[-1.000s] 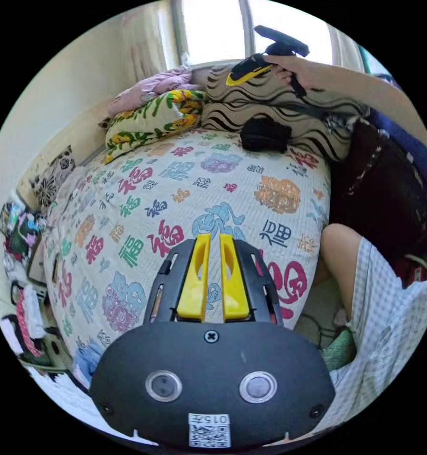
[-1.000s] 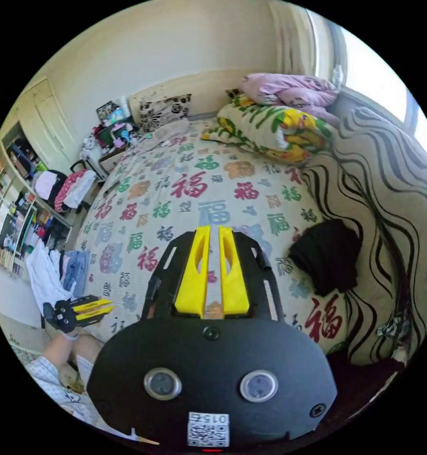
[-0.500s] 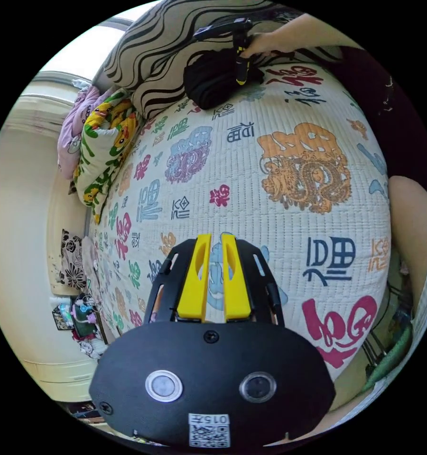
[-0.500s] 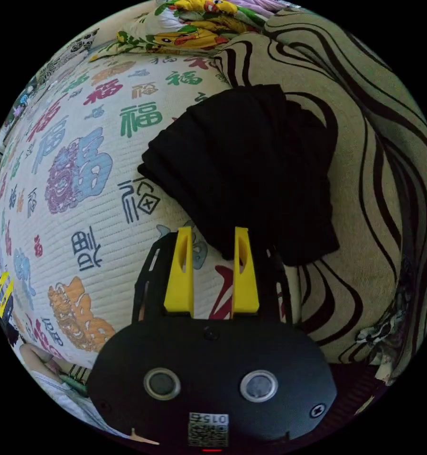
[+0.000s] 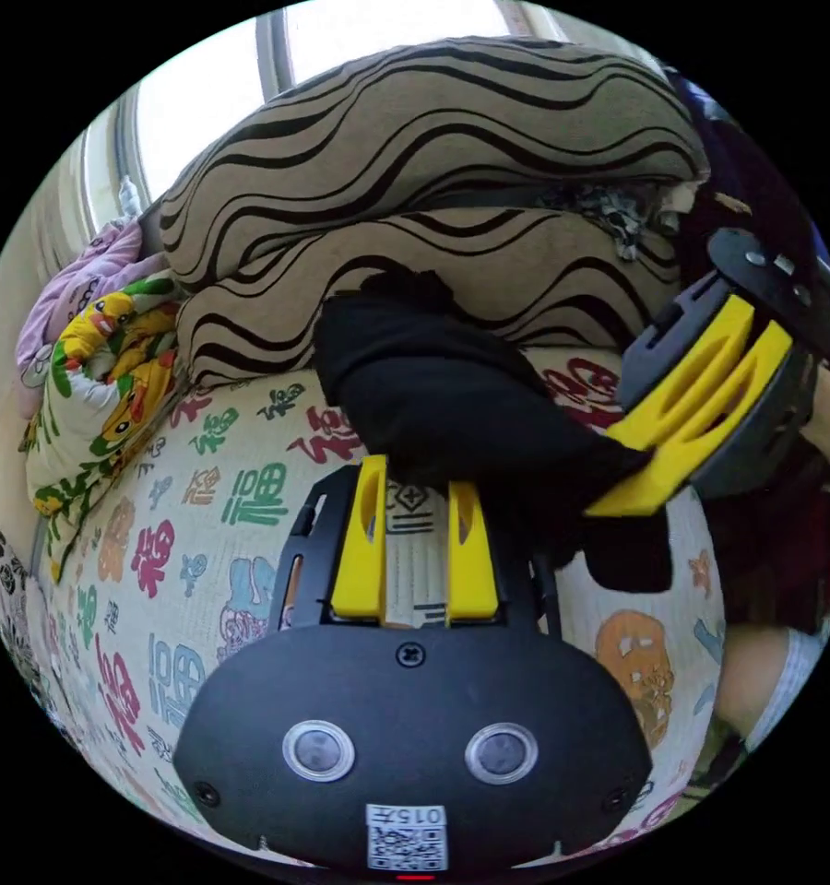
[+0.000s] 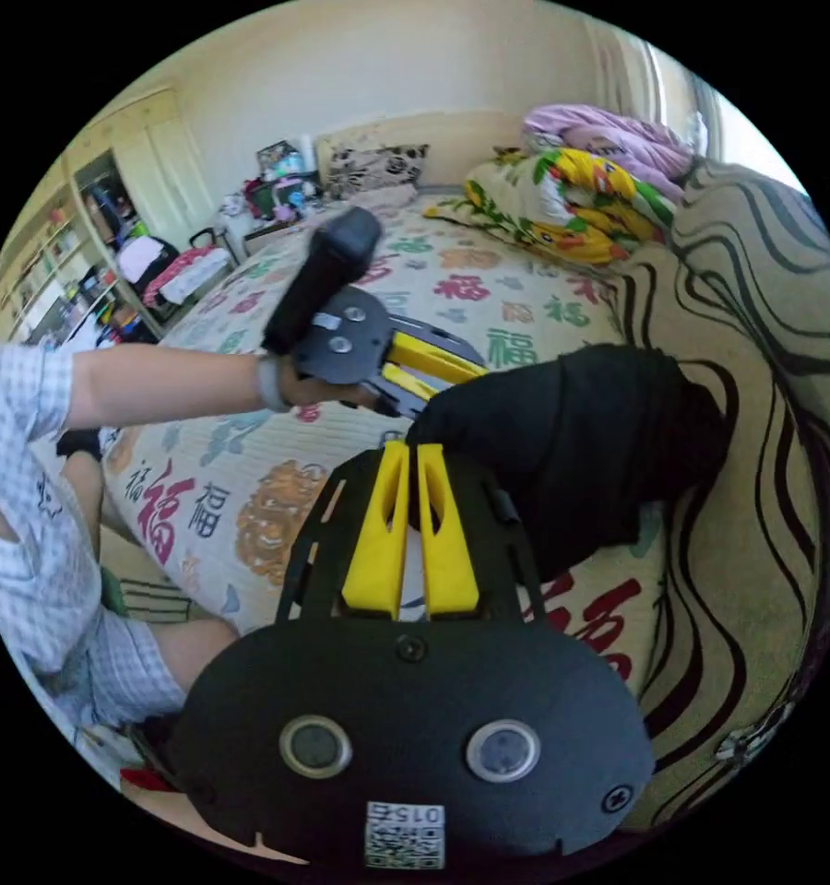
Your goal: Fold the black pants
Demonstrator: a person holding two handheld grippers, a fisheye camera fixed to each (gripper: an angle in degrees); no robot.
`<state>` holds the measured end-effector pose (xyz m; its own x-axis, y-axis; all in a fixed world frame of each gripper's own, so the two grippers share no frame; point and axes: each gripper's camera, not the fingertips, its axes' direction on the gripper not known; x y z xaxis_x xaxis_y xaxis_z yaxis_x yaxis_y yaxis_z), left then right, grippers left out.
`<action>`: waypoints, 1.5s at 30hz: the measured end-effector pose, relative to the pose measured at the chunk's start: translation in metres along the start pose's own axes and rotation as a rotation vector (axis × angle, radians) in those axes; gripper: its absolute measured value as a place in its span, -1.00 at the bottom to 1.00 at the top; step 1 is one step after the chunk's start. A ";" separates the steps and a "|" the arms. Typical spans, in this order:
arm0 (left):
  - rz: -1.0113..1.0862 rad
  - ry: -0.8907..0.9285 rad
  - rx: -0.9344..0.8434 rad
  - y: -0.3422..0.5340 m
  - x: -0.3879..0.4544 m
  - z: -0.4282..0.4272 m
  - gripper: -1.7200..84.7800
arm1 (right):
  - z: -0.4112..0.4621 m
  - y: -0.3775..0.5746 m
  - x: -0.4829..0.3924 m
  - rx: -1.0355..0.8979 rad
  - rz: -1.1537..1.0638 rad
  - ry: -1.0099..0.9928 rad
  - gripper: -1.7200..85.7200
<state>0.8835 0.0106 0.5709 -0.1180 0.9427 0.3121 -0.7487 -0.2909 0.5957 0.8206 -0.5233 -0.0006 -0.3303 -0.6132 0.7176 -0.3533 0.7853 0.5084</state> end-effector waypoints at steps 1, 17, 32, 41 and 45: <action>0.082 0.080 -0.017 0.004 0.016 -0.003 -0.89 | -0.022 0.004 -0.024 0.016 -0.047 -0.051 -0.98; 0.224 -0.710 -0.196 0.125 0.227 -0.302 -0.95 | -0.291 -0.012 -0.269 0.304 -0.271 -0.506 -0.97; -0.059 -0.859 -0.316 0.213 0.332 -0.409 -0.95 | -0.335 -0.051 -0.359 0.191 -0.099 -0.390 -0.93; 0.099 -0.916 -0.455 0.240 0.432 -0.335 -0.95 | -0.214 0.003 -0.380 -0.074 -0.020 -0.333 -0.78; 0.135 -0.935 -0.395 0.238 0.473 -0.335 -0.95 | -0.177 0.024 -0.392 -0.155 0.016 -0.417 -0.92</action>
<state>0.4311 0.4416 0.6127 0.2122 0.3520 0.9116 -0.9484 -0.1508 0.2790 1.0961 -0.2488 -0.1854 -0.6707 -0.5577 0.4890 -0.2201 0.7792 0.5868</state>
